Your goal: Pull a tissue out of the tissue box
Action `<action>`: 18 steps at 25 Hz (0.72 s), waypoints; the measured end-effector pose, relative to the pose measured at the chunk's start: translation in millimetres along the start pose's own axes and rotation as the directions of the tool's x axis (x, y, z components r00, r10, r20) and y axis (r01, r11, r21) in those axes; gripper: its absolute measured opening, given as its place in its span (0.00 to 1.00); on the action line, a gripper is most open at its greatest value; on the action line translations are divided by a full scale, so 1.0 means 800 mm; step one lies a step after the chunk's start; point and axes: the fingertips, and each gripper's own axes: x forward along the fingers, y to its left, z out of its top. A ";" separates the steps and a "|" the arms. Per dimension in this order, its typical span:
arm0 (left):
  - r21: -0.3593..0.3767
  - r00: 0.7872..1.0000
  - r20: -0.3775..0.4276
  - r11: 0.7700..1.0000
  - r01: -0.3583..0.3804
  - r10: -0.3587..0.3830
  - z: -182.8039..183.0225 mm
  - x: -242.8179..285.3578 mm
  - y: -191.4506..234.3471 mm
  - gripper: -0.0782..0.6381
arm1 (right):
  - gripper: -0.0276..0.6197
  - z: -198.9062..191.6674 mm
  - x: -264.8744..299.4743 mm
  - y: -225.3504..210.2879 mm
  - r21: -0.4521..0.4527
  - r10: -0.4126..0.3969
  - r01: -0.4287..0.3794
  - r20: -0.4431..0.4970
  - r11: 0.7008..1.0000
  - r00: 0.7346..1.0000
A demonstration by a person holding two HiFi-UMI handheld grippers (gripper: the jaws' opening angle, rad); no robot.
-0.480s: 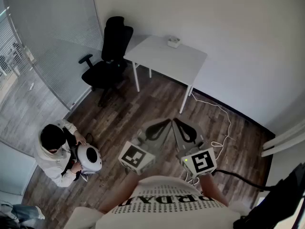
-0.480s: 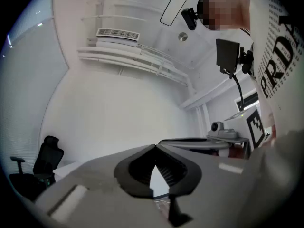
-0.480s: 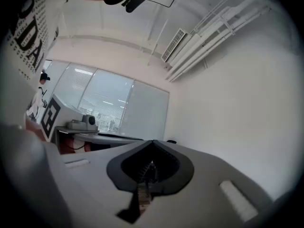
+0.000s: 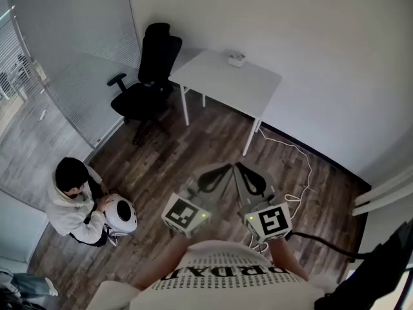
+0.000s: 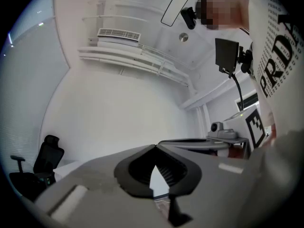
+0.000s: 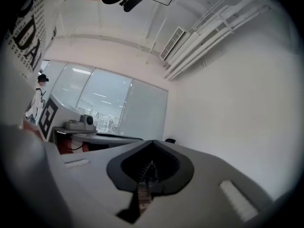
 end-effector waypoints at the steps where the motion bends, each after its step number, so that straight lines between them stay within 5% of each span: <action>1: 0.001 1.000 0.000 1.000 -0.001 0.001 0.001 -0.001 0.000 0.10 | 0.05 -0.001 0.000 0.000 0.002 -0.006 0.006 -0.004 1.000 1.000; 18: -0.016 1.000 -0.007 1.000 0.018 -0.018 -0.004 -0.041 -0.001 0.10 | 0.05 -0.011 -0.004 0.038 0.019 -0.031 0.032 -0.049 0.999 0.998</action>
